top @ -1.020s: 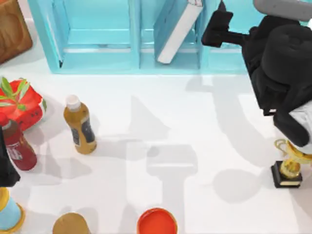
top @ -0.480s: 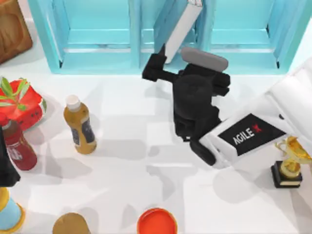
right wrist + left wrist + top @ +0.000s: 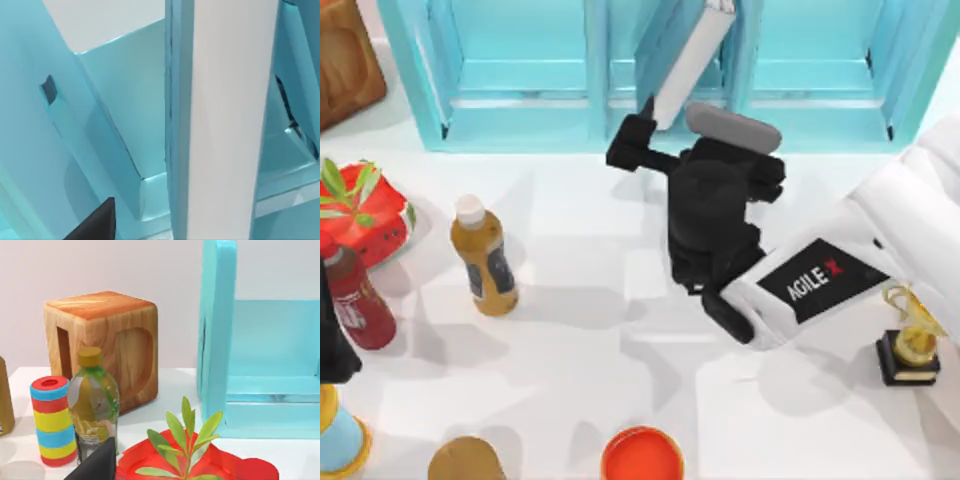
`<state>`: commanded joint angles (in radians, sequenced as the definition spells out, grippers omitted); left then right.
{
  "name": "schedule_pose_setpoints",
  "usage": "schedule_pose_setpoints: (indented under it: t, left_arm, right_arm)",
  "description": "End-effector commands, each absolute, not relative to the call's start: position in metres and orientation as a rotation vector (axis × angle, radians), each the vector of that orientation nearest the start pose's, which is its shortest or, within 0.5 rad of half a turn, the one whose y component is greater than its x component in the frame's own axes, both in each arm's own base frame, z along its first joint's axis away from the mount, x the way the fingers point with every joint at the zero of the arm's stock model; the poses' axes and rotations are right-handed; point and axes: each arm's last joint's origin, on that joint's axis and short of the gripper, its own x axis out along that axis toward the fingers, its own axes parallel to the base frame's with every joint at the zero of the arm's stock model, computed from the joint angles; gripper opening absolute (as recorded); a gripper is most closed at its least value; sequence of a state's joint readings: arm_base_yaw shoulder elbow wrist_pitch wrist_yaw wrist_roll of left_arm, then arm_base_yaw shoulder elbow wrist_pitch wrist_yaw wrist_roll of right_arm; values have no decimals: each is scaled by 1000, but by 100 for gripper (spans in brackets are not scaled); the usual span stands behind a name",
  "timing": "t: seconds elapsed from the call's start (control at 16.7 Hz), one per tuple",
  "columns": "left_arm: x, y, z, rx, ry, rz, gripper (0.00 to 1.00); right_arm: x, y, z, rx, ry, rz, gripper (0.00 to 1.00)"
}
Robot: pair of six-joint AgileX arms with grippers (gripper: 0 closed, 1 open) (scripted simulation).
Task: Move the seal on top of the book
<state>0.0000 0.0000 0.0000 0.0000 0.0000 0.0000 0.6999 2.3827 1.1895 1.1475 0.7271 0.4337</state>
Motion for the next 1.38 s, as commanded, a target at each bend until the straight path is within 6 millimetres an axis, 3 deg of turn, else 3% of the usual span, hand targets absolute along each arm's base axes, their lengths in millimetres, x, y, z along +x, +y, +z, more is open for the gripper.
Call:
schedule_pose_setpoints:
  t: [0.18,0.66,1.02,1.38]
  left_arm:
    - [106,-1,160,0,0,0,100]
    - [106,-1,160,0,0,0,100]
    - [106,-1,160,0,0,0,100]
    - [106,-1,160,0,0,0,100]
  right_arm:
    - [372,284,70,399,25,-3,100]
    - [448,285,69,400,22,-2,100]
    - [456,283,69,399,24,-2,100]
    - [456,283,69,399,24,-2,55]
